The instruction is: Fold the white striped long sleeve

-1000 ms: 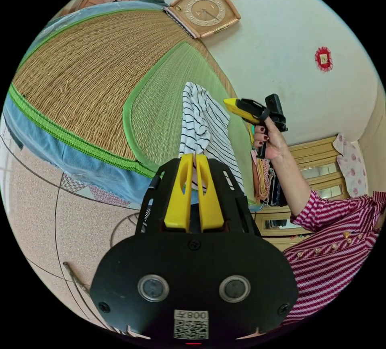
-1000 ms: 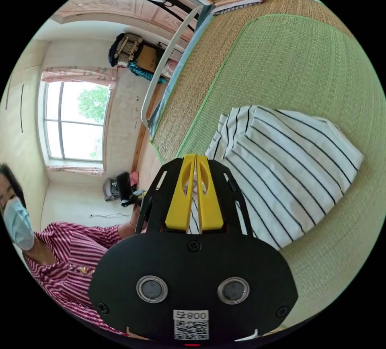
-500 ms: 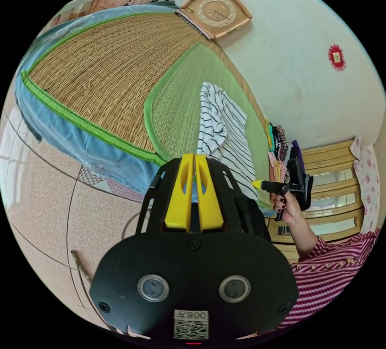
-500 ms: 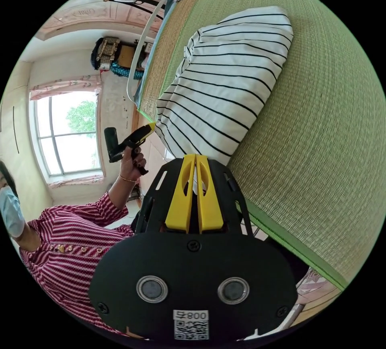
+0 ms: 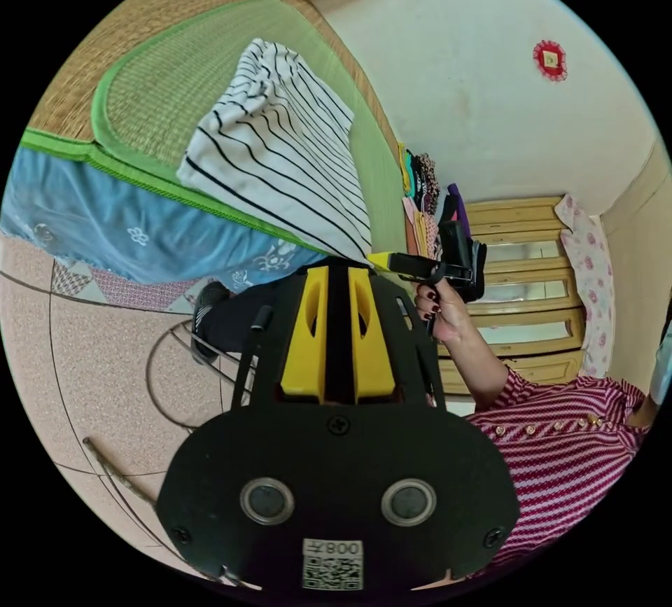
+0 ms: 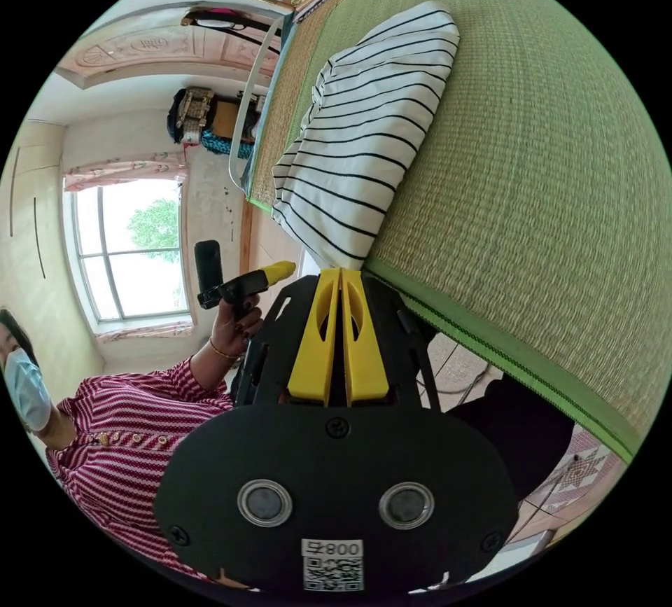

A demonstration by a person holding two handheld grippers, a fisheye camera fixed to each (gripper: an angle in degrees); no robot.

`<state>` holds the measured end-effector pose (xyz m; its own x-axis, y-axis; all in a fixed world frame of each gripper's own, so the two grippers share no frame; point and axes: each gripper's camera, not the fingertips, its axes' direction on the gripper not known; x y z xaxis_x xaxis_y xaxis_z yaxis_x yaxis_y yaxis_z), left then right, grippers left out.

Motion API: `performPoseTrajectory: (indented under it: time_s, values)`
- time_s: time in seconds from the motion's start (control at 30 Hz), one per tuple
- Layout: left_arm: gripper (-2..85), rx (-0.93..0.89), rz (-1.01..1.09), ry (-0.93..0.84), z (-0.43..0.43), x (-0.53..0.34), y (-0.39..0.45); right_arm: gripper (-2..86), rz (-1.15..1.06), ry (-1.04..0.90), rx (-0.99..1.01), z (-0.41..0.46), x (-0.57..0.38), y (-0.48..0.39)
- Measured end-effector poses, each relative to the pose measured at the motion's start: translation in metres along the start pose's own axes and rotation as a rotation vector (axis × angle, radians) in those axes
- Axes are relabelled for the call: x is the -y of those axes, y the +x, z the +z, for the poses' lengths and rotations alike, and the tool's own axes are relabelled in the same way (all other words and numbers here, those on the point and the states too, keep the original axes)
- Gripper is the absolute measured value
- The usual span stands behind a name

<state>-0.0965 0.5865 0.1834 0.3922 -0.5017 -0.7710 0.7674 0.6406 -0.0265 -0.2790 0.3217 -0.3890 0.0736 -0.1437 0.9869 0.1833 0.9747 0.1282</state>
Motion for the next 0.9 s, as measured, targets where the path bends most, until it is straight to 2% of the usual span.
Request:
performPoseTrajectory:
  time_s: [0.33, 0.5, 0.9]
  values:
    - [9.0, -0.155, -0.088, -0.164, 0.008, 0.073, 0.001, 4.7, 0.081, 0.122, 0.104, -0.028, -0.043, 0.046]
    - [7.0, -0.201, -0.16, -0.164, -0.001, 0.097, -0.004, 9.3, 0.127, 0.137, 0.163, -0.025, -0.04, 0.066]
    - [1.8, -0.253, -0.147, -0.137, -0.031, 0.137, 0.018, 10.3, 0.163, 0.165, 0.282, -0.019, -0.034, 0.094]
